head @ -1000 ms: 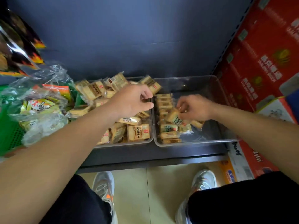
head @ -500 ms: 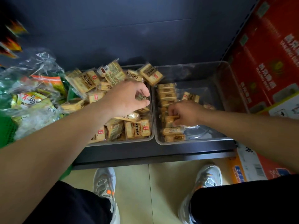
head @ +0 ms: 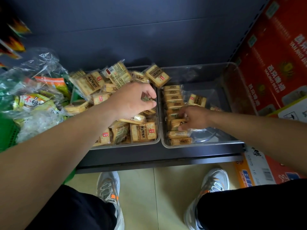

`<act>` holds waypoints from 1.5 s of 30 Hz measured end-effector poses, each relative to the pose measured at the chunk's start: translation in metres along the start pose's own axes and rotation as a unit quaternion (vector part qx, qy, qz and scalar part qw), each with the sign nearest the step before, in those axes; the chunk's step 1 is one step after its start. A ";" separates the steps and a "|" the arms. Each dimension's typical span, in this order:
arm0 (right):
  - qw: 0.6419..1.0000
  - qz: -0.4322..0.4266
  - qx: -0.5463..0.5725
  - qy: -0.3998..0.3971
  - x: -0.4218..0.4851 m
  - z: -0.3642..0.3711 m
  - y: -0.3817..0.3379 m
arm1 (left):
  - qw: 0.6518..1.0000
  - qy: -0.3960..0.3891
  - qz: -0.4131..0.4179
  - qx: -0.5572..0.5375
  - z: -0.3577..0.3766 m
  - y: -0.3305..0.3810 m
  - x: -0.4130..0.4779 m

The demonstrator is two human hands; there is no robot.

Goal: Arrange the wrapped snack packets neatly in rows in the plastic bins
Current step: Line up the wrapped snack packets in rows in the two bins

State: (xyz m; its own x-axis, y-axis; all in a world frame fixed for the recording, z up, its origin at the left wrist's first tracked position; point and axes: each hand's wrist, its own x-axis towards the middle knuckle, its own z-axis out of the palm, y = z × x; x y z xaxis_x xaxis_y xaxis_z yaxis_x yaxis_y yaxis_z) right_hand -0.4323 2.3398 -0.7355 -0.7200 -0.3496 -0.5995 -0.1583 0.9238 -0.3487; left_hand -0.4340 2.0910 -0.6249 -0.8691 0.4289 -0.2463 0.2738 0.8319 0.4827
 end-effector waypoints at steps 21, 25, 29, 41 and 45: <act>0.993 0.034 0.111 -0.031 0.009 0.006 0.018 | 1.000 0.002 -0.005 -0.021 0.000 -0.003 0.001; 0.991 0.030 0.122 -0.038 0.005 0.004 0.010 | 1.000 0.006 0.002 -0.011 0.001 -0.003 0.001; 0.991 0.017 0.132 -0.031 0.005 0.002 0.012 | 0.999 0.023 0.018 0.040 0.004 0.001 0.001; 0.978 -0.010 0.189 0.088 0.011 0.010 0.026 | 0.938 -0.048 0.145 0.311 0.058 0.022 0.071; 0.980 -0.020 0.162 0.113 0.016 0.017 0.027 | 0.909 -0.121 0.153 0.369 0.074 0.014 0.082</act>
State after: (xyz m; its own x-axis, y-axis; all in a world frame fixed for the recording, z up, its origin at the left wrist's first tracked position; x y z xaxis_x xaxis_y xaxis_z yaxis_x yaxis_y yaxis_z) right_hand -0.4367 2.3566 -0.7670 -0.8546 -0.3076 -0.4184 0.0073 0.7985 -0.6020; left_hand -0.4710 2.1634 -0.7005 -0.6137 0.6712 -0.4159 0.7673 0.6311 -0.1137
